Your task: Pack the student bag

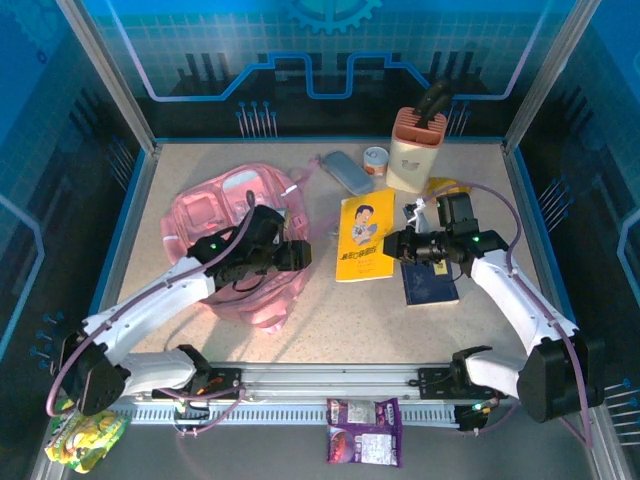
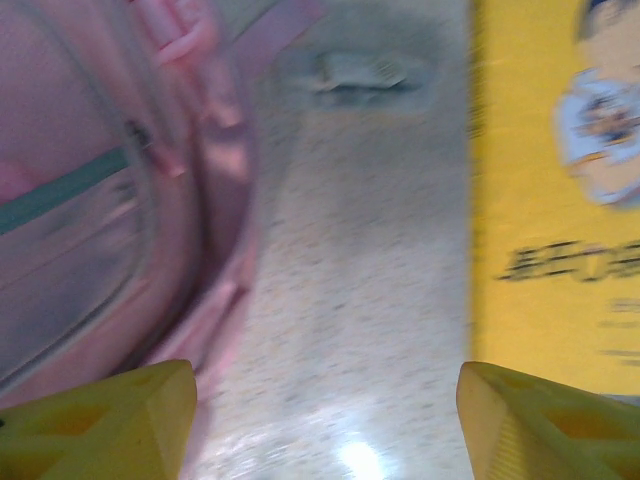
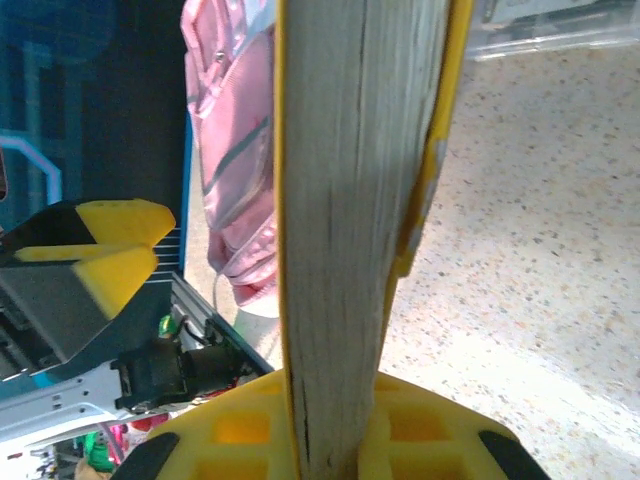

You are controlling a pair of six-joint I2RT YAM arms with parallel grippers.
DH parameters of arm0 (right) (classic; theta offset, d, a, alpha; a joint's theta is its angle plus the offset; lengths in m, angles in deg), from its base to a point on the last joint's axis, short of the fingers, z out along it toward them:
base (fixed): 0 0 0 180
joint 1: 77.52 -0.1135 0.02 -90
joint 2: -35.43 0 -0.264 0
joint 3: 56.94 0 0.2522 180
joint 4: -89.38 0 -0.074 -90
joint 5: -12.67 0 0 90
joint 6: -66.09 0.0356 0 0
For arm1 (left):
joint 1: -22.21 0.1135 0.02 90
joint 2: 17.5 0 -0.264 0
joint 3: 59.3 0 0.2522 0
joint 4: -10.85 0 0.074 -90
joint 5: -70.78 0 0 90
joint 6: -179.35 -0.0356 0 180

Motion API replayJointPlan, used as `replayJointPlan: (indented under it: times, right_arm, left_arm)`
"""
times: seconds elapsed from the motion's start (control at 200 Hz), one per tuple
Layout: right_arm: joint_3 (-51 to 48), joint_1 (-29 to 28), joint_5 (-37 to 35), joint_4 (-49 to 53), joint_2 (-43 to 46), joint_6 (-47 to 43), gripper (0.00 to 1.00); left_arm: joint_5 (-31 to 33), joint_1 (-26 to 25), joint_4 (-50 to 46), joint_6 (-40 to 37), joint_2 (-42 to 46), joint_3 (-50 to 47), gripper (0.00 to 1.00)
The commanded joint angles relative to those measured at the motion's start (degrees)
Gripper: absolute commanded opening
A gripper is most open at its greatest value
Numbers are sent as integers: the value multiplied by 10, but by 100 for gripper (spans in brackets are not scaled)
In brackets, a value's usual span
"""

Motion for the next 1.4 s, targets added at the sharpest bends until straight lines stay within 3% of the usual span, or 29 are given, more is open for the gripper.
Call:
replayJointPlan:
  times: [0.0,0.185,0.5,1.166,1.396]
  right_arm:
    - [7,3,-1,14,-2,-40,0]
    - [4,4,-3,11,-14,-45,0]
    - [-11,3,-2,5,-26,-47,0]
    - [-15,3,2,2,-30,-45,0]
    - [-13,5,2,5,-26,-46,0]
  left_arm:
    - [61,-2,-80,-68,-32,12,72]
    - [132,-1,-91,-100,-89,17,73]
    - [133,-1,-47,-134,-149,33,64]
    - [223,15,-29,-185,-243,73,56]
    - [232,26,-13,-197,-239,77,24]
